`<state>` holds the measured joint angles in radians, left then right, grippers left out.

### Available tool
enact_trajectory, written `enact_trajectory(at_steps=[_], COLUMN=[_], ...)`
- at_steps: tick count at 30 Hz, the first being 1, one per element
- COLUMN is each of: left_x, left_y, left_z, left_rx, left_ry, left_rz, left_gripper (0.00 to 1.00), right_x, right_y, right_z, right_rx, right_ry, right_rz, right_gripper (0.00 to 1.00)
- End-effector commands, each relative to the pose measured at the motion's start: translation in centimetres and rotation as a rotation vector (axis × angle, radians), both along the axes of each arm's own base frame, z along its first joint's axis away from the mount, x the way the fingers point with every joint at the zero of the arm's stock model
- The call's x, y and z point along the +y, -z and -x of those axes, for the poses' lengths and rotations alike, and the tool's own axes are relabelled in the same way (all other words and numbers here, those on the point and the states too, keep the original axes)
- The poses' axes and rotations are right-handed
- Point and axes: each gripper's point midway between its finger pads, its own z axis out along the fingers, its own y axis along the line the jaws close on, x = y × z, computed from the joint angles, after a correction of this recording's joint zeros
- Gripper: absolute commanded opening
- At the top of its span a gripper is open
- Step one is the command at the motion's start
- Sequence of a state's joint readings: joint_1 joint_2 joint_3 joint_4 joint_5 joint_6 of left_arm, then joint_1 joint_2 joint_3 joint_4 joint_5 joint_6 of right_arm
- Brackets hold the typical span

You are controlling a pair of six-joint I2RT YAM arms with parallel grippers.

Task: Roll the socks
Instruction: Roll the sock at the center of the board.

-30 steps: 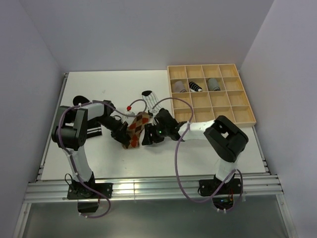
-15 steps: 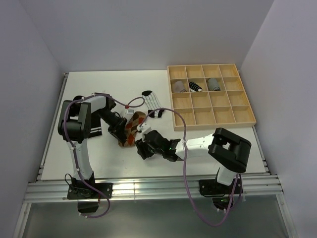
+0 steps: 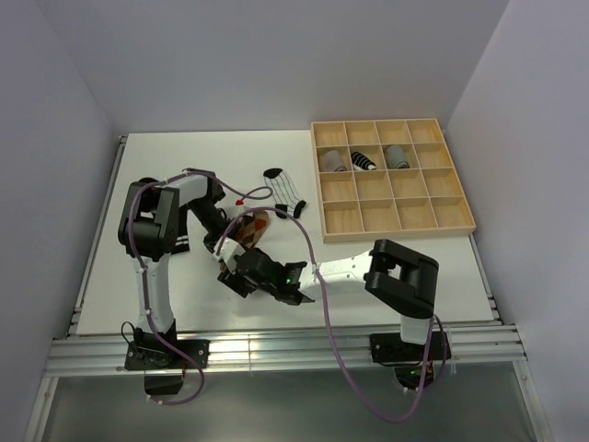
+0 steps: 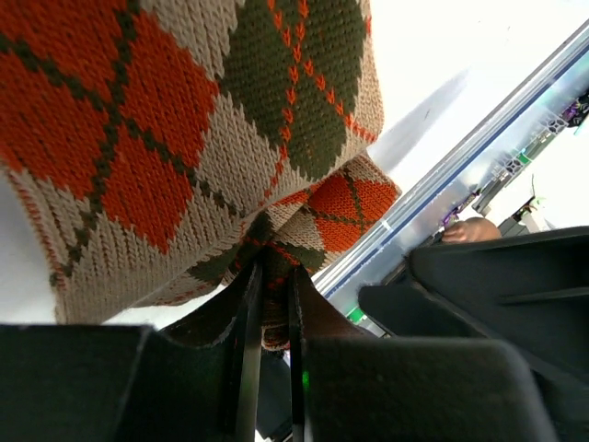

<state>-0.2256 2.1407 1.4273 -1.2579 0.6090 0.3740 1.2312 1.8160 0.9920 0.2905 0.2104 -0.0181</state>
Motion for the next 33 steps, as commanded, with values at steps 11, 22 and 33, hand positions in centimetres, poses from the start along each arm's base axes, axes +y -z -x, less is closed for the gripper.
enact_trajectory(at_steps=[11,22,33], left_x=[0.7,-0.4,-1.0], left_y=[0.2,-1.4,-2.5], left_z=[0.1,1.7,0.0], left_rx=[0.027,0.057,-0.083], left_ry=[0.041,0.057,0.069], left_rz=[-0.05,0.077,0.14], left_gripper=[0.03,0.18,0.3], right_x=[1.0,0.5,-0.3], right_y=[2.7,5.6,6.0], right_z=[-2.0,-2.4,0.4], right_rx=[-0.121,-0.091,0.099], right_ry=[-0.036,0.02,-0.025], right_rz=[0.165,0.176,0.186], right_gripper=[0.64,0.37,0.13])
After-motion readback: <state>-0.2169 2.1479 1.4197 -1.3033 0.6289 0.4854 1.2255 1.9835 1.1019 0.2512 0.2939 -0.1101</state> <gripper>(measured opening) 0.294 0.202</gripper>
